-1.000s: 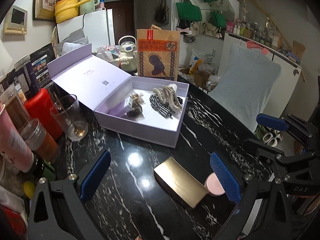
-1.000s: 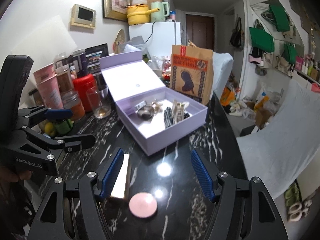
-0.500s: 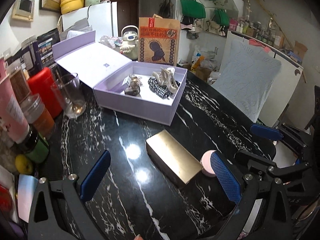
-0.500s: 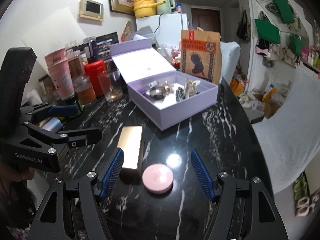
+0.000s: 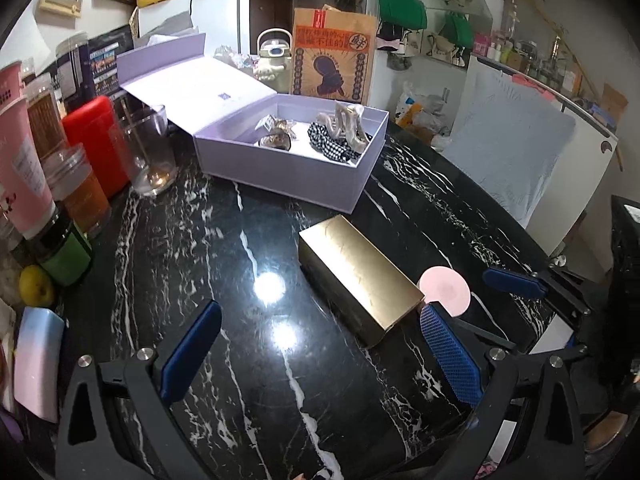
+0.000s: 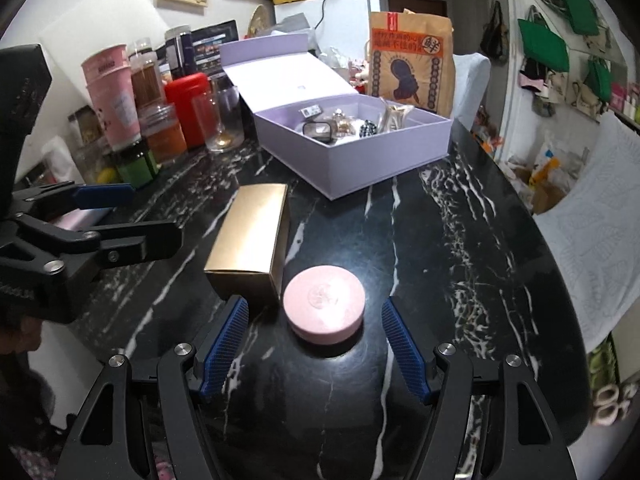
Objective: Organize rigid objects
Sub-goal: 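Withdraw both tools from the box toward the gold box and pink compact, then grasp the pink round compact with the right tool while the left tool grasps the gold box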
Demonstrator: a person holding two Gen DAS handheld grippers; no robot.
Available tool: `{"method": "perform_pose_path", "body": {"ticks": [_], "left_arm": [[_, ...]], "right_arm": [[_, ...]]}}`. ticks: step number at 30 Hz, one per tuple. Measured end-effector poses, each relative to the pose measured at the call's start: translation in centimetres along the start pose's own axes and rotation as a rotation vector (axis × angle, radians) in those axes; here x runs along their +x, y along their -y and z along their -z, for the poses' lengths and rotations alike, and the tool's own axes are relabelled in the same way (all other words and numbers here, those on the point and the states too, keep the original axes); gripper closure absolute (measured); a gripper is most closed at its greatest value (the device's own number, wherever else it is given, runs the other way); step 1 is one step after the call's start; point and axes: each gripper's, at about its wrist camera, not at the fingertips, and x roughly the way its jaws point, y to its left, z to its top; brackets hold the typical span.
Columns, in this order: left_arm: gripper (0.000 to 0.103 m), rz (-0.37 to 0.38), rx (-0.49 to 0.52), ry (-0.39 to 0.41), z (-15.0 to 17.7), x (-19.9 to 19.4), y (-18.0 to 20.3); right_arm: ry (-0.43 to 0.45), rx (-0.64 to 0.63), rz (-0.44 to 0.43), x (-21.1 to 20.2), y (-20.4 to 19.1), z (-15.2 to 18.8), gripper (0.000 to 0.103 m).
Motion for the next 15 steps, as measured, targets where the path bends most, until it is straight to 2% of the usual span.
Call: {"method": "perform_pose_path", "body": {"ticks": [9, 15], "left_arm": [[0.001, 0.093, -0.062, -0.033, 0.8, 1.0, -0.3], [0.001, 0.122, -0.061, -0.024, 0.3, 1.7, 0.5]], "right_arm": [[-0.021, 0.034, 0.020, 2.3, 1.0, 0.0, 0.033], [-0.029, 0.048, 0.006, 2.9, 1.1, 0.3, 0.049]]}}
